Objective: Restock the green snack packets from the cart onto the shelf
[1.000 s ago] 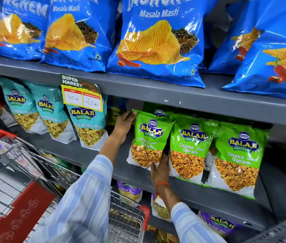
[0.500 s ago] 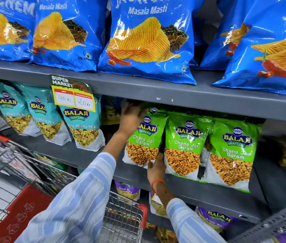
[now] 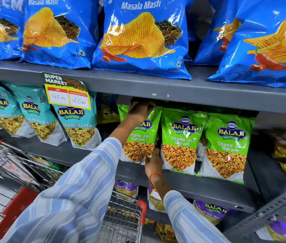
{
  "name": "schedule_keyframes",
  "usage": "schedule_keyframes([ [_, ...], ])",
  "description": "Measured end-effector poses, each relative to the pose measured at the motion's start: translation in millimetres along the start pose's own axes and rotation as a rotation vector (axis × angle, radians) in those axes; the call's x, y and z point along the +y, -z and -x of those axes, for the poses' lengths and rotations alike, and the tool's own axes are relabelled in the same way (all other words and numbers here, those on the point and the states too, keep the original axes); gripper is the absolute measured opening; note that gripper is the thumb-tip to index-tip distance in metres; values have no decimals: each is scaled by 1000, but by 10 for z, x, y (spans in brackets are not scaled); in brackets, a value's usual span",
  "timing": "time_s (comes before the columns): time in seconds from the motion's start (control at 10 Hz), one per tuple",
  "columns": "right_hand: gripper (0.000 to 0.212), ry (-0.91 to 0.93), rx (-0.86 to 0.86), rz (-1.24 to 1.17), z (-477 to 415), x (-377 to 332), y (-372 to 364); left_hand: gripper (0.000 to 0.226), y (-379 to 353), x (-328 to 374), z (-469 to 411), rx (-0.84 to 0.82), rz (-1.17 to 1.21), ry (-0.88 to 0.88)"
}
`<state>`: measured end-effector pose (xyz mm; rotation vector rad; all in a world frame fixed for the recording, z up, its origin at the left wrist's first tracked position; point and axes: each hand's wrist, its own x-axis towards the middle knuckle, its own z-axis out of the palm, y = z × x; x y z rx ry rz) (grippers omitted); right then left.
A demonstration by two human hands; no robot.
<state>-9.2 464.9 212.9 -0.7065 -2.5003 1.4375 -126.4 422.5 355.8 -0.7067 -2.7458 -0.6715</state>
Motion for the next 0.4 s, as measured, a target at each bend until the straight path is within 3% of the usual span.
schedule_keyframes([
  [0.2, 57, -65, -60, -75, 43, -79, 90, 27, -9, 90, 65, 78, -19, -30],
  [0.3, 52, -75, -105, -102, 79, -124, 281, 32, 5, 122, 404, 205, -111, -55],
  [0.4, 40, -113, -194, -79, 143, -246, 527, 33, 62, 252, 636, 171, -164, -45],
])
